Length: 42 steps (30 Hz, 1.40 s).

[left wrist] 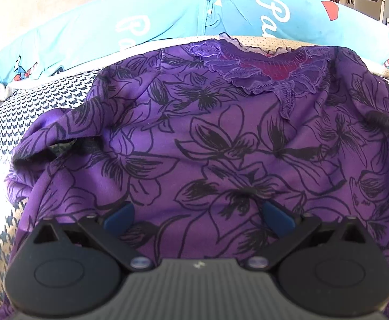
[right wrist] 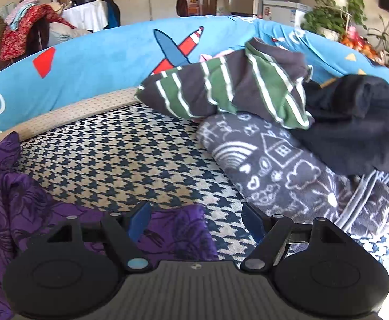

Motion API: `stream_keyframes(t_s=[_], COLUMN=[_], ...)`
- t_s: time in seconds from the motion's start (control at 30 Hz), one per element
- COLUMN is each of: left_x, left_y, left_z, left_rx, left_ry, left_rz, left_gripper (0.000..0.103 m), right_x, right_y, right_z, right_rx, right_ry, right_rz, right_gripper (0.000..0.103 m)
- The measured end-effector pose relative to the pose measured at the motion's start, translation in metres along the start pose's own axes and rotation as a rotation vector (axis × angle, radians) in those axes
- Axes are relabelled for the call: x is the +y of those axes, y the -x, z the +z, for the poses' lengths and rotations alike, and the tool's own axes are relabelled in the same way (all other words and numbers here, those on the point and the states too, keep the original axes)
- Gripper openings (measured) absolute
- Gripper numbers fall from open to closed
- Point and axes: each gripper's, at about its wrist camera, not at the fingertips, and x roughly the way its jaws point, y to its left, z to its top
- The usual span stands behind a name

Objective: Fold clothes
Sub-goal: 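Grasp the purple sleeve with the right gripper and lift it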

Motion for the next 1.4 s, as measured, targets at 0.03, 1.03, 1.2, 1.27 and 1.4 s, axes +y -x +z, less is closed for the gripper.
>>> stream_keyframes(t_s=[0.03,1.03,1.2,1.27,1.4], left_x=[0.000,0.003,0.000,-0.004,-0.015], left_y=[0.000,0.016,0.027,0.032,0.041], left_z=[0.000,-0.013,-0.019,-0.022,-0.029], left_rx=[-0.002,0.003,0.021,0.027,0.027], left_ry=[0.002,0.014,0.012,0.001,-0.030], left_rz=[-0.001,-0.027,-0.053,-0.066,-0.072], left_gripper=[0.103,0.103,0.103,0.103,0.103], right_x=[-0.005,-0.079,-0.085,-0.084,-0.080], right_y=[-0.002,0.062,0.075,0.081,0.071], right_z=[-0.001,0.011,0.011,0.008,0.009], right_rx=[0.013,-0.323,-0.356,-0.376,-0.295], right_ry=[-0.021,-0.380,-0.402,-0.406,-0.409], right_rz=[0.004,-0.344,-0.381,-0.346,-0.166], right_gripper=[0.075,0.006,0.038,0.040,0.040])
